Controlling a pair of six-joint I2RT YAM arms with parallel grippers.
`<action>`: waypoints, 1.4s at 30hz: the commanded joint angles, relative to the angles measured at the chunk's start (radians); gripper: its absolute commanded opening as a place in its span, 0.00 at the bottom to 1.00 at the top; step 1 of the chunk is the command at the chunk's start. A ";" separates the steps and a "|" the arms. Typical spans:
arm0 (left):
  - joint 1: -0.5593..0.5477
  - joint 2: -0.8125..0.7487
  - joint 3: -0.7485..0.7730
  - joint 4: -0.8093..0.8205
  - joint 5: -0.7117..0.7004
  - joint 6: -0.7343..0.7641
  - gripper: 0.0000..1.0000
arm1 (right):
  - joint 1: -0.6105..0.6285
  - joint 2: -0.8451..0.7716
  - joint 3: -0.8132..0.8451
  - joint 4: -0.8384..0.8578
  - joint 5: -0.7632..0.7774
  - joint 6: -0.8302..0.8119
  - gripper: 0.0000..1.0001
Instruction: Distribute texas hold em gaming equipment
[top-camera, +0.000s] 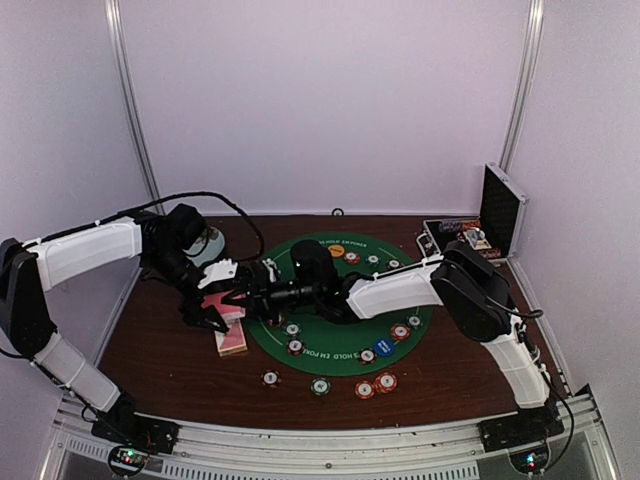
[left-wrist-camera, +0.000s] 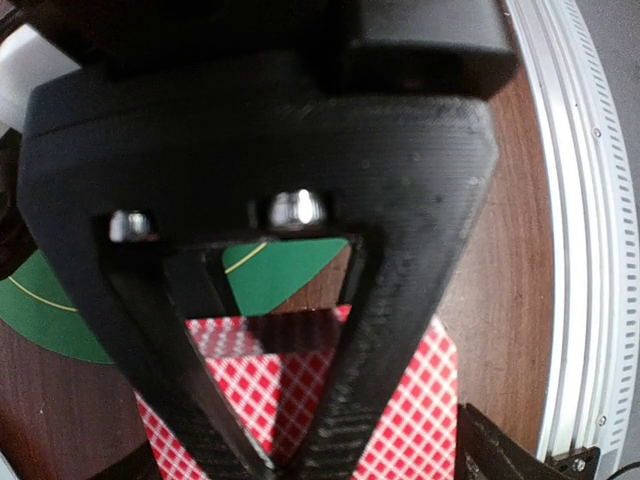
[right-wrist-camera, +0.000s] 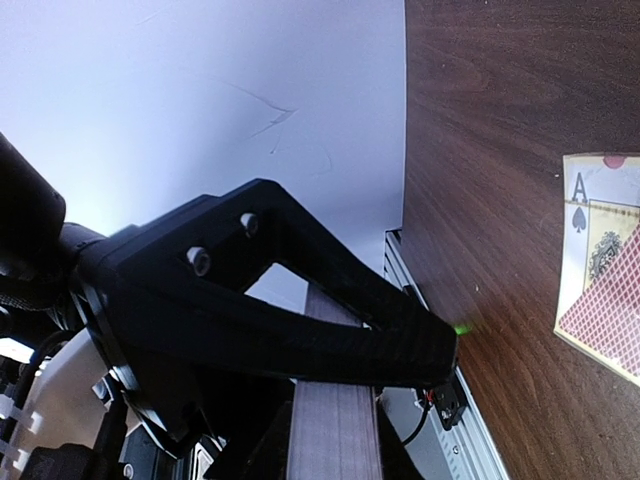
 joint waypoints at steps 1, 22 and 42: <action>-0.006 -0.009 -0.012 0.012 0.005 0.010 0.81 | -0.001 -0.022 -0.002 0.088 0.009 0.014 0.10; -0.006 -0.032 0.025 0.024 -0.011 -0.010 0.62 | -0.019 -0.076 -0.027 -0.306 0.032 -0.209 0.07; -0.006 -0.068 -0.035 0.064 -0.048 -0.065 0.39 | -0.021 -0.095 -0.017 -0.350 0.045 -0.247 0.38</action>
